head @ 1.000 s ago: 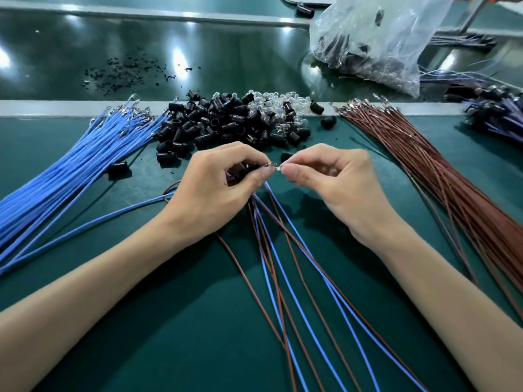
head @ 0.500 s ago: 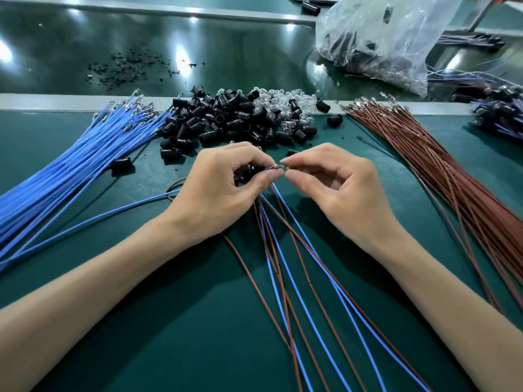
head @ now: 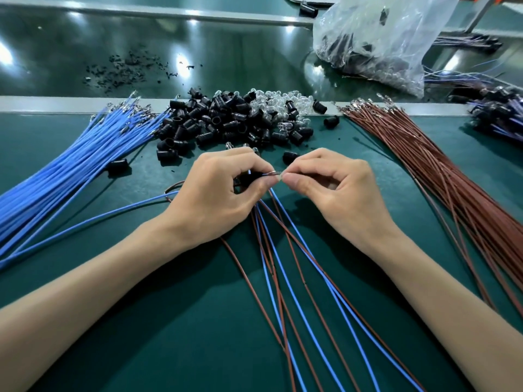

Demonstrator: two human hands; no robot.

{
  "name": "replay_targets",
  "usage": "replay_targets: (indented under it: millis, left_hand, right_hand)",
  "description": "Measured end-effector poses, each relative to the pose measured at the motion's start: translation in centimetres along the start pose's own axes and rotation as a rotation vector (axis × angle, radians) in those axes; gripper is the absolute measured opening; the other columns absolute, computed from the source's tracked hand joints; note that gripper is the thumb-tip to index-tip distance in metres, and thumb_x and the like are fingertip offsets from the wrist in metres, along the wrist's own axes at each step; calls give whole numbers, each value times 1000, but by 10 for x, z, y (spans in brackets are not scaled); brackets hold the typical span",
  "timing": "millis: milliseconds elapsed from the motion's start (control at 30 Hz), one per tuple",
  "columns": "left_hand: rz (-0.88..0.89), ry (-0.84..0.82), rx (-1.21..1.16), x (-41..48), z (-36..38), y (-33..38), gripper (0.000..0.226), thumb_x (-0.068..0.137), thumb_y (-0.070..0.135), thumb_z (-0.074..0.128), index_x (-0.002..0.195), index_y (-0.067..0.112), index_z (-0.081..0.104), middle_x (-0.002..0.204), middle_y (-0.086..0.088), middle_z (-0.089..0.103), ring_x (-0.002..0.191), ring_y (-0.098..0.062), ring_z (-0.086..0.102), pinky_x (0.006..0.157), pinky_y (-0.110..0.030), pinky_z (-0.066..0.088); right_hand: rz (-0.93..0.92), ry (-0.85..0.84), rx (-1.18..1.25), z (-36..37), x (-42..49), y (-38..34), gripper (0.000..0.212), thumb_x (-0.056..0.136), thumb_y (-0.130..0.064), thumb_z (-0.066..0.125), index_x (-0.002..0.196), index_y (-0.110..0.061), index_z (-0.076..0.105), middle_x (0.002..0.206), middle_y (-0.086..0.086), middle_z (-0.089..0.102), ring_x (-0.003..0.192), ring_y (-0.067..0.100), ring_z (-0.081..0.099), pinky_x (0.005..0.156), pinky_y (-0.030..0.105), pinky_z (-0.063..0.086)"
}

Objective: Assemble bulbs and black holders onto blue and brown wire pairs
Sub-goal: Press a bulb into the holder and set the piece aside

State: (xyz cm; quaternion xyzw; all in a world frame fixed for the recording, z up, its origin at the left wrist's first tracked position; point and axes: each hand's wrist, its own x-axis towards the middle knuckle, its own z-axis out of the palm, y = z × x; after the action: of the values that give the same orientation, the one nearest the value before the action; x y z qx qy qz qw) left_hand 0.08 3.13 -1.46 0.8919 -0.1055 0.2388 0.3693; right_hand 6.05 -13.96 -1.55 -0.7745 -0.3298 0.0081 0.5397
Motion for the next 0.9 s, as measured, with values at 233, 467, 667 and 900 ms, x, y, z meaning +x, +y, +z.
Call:
replay_targets:
  millis: [233,467,667,900]
  left_hand:
    - [-55,-17,-98,0,-1,-1,12,86,14,65,81,5,70,71,11,59,62,2,49,62,-9,34]
    - [-139,-89,-233,-2,-3,-2,13,86,8,67,78,18,67,69,12,63,61,6,56,62,-9,40]
    - [-206,-127,-277,-2,-5,1,19,87,8,67,73,22,66,60,15,61,56,3,53,59,-12,40]
    - [-290,-151,-357,0,-8,5,21,87,10,65,71,22,67,56,11,60,51,-1,50,55,-16,41]
  right_hand:
    - [48,49,293,-4,3,2,19,86,0,65,93,-16,71,82,-6,70,76,3,66,75,14,48]
    - [-65,1,201,-2,0,0,20,78,-4,74,92,-18,70,90,-1,68,83,4,64,78,13,46]
    - [-108,-7,141,0,0,2,25,75,4,74,95,-11,70,89,2,68,80,1,64,76,12,48]
    - [-243,52,-38,2,-1,4,16,78,-1,74,94,-6,73,87,5,69,80,12,66,75,19,50]
